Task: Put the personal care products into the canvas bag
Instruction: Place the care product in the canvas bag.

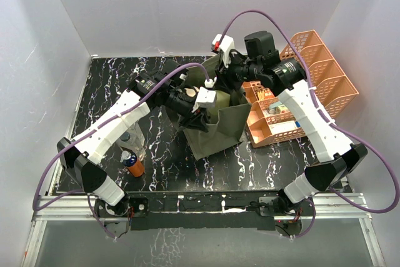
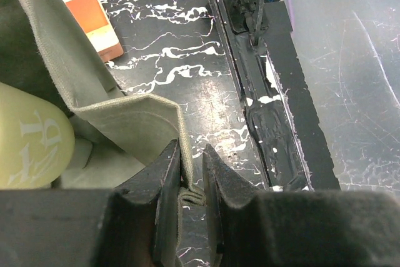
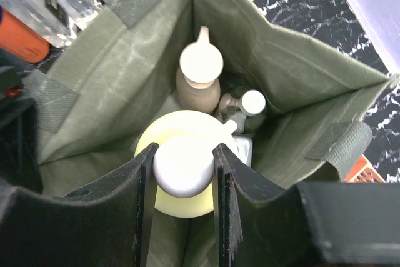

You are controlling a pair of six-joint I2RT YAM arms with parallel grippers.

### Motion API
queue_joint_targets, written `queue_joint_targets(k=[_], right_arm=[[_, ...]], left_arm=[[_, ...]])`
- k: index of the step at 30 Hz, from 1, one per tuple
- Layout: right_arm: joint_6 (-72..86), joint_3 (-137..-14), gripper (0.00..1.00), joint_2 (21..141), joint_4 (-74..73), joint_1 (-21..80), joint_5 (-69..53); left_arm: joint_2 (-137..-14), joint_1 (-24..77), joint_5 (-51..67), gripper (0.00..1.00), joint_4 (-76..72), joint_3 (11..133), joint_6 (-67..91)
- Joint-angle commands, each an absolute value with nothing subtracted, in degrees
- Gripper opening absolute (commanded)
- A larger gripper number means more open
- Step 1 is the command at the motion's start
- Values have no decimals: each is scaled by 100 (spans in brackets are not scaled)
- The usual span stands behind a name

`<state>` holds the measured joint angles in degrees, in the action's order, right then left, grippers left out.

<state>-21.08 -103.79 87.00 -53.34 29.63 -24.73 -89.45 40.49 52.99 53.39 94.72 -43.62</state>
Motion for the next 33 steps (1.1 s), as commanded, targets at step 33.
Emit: queue_joint_targets(k=[33], right_arm=[[-2590, -9246, 8, 8769, -3829, 3145, -2537]], left_arm=[[-8767, 4052, 4719, 0, 5801, 9072, -5212]])
